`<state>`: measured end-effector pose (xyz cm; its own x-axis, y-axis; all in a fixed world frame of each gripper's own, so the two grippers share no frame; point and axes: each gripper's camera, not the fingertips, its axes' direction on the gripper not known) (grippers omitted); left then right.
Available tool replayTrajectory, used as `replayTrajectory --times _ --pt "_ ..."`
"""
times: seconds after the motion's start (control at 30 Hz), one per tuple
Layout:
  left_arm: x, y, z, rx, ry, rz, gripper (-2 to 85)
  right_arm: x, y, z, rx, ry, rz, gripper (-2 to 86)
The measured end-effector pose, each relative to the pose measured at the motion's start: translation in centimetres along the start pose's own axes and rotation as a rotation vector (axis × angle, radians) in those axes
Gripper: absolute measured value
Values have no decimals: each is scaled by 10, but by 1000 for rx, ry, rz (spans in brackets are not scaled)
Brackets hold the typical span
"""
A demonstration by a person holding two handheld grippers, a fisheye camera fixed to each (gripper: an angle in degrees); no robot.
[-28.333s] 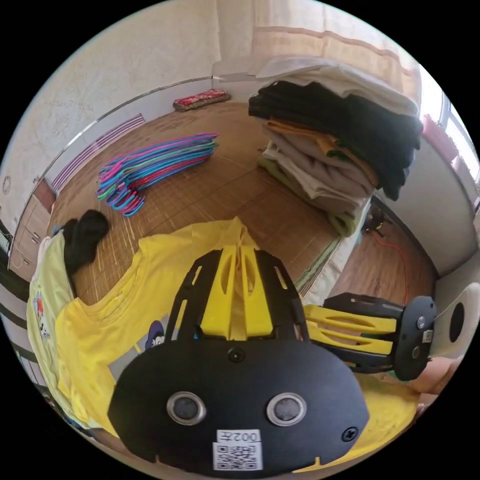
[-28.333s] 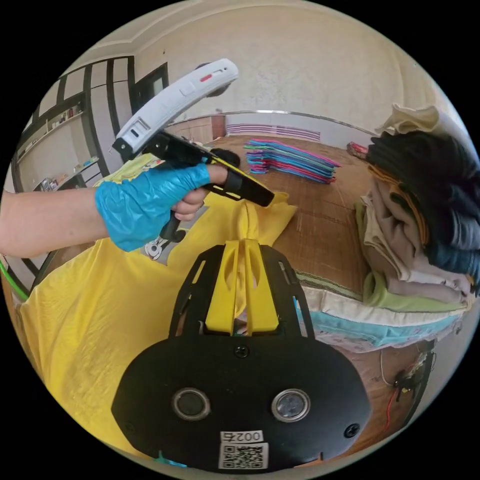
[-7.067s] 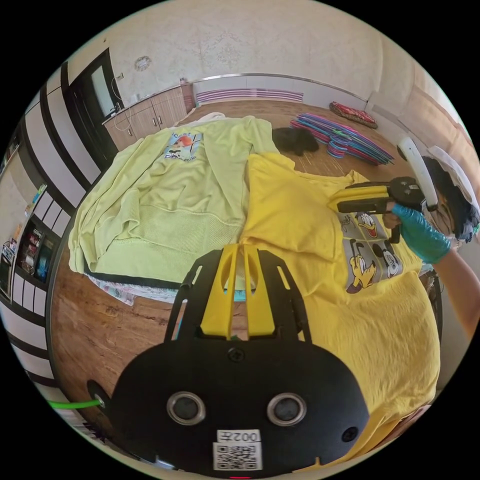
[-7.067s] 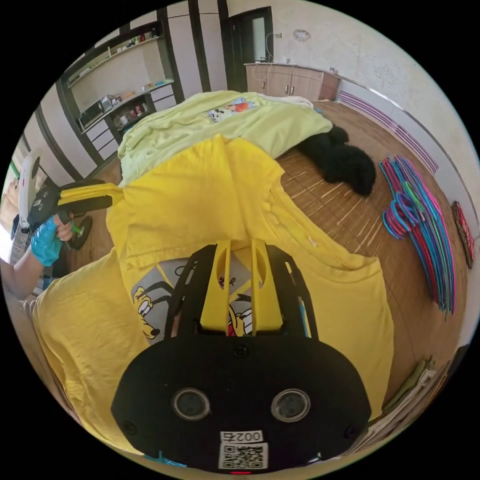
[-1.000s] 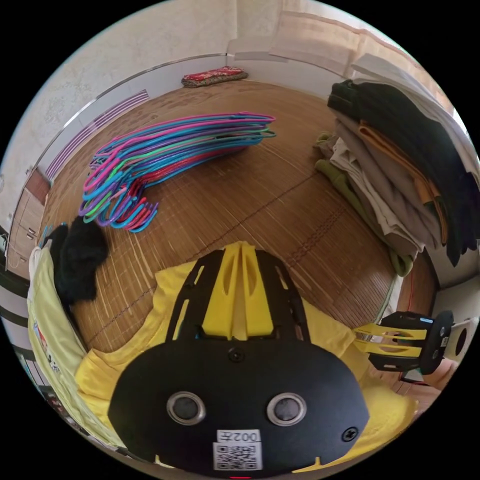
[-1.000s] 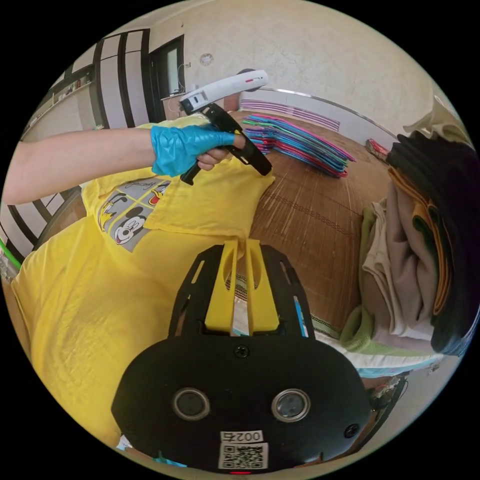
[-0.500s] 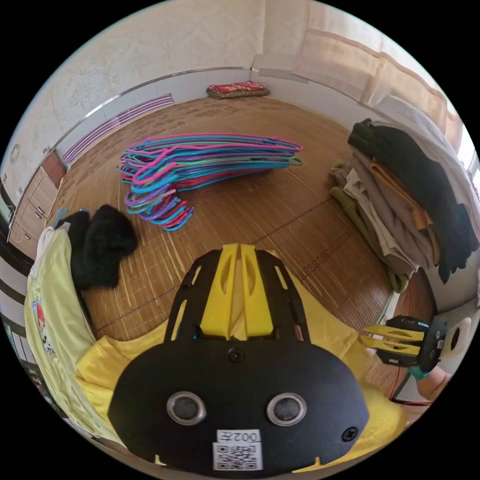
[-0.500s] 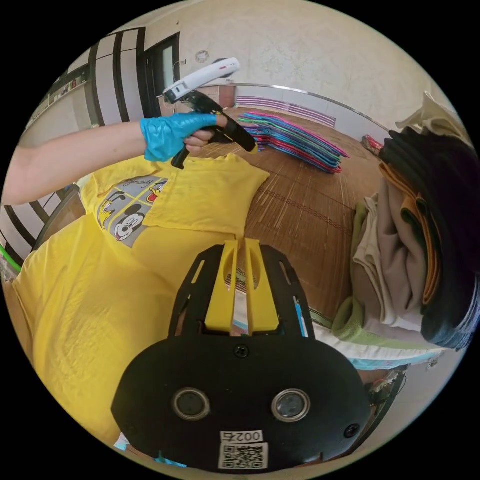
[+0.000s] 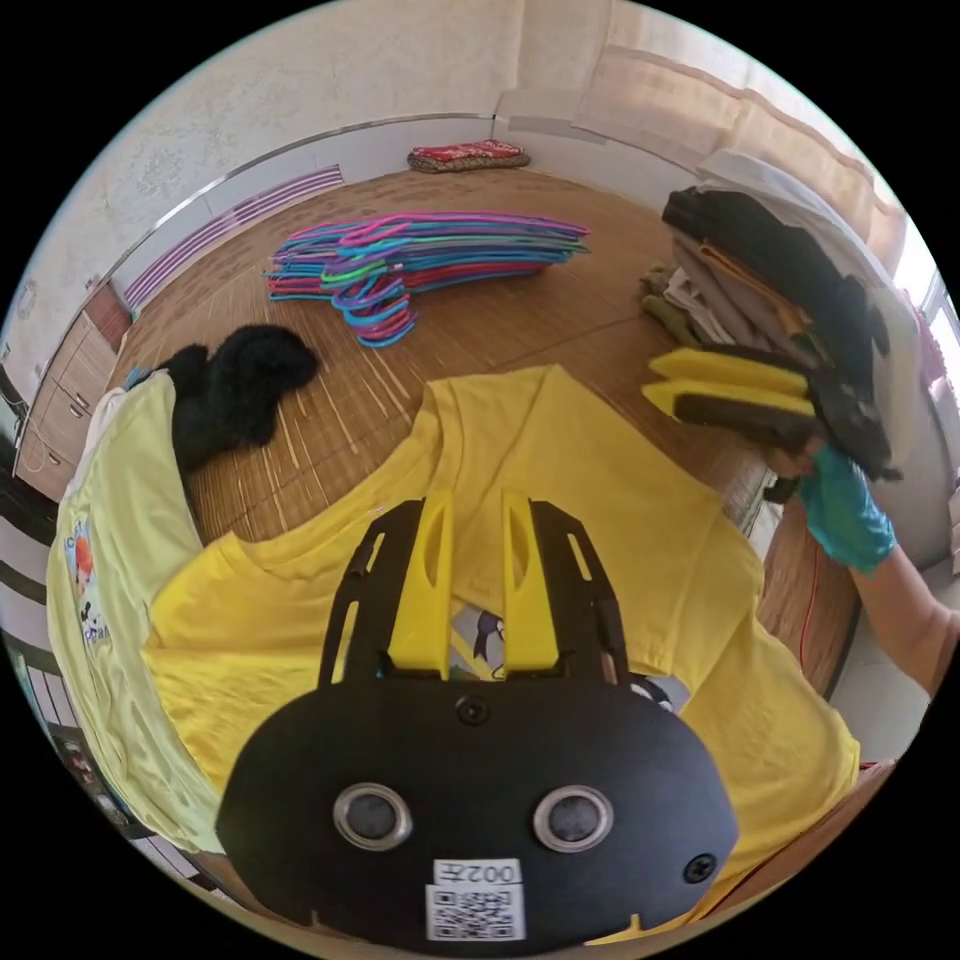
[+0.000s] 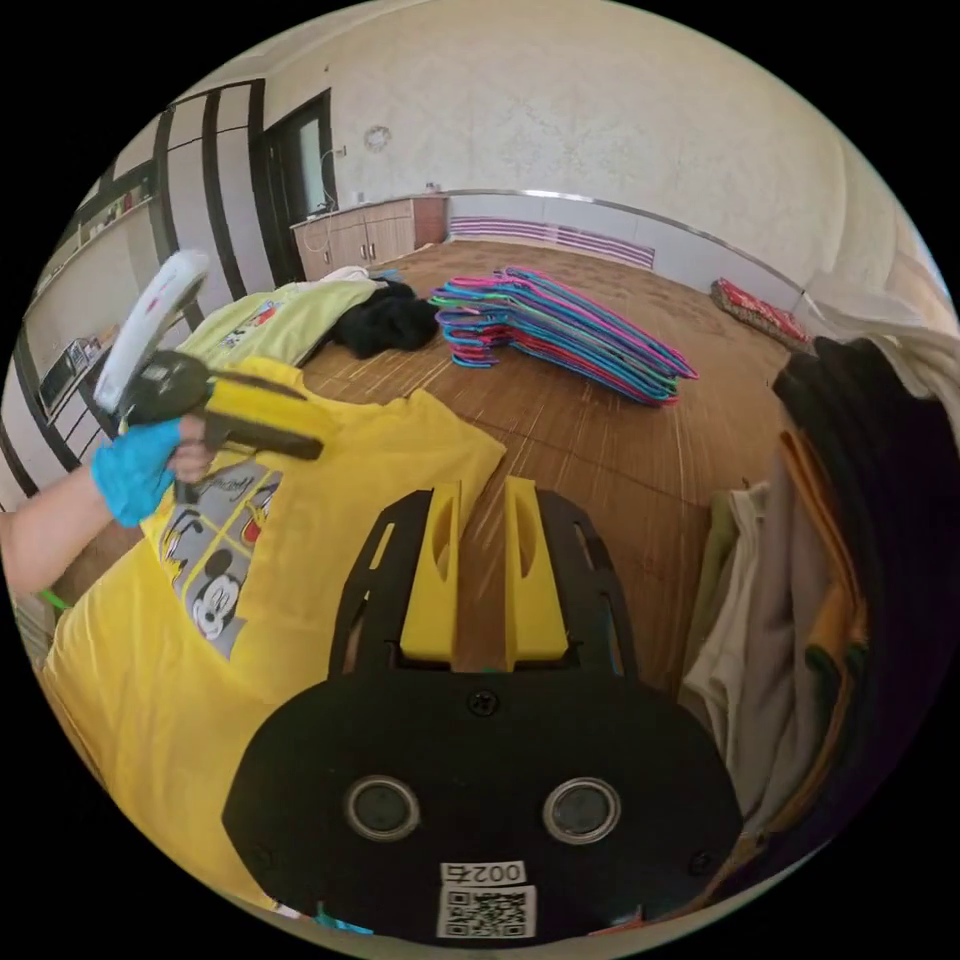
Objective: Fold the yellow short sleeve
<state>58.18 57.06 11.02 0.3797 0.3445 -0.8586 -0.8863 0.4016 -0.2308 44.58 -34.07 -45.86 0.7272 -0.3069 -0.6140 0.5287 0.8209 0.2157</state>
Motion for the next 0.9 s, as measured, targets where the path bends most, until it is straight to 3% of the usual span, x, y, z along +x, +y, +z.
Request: replayTrajectory --times 0.27,0.47,0.7,0.9 --pt "4 32 0 -11 -47 -23 42 -11 -61 63 -184 5 50 79" --pt "8 53 -6 6 -56 -38 43 -39 -70 63 -168 58 -17 62" --pt "12 76 -18 -13 -63 -87 26 -75 -74 47 -183 99 -42 63" --pt "35 112 -81 67 -64 -101 -2 -122 -61 -33 -37 128 -99 65"
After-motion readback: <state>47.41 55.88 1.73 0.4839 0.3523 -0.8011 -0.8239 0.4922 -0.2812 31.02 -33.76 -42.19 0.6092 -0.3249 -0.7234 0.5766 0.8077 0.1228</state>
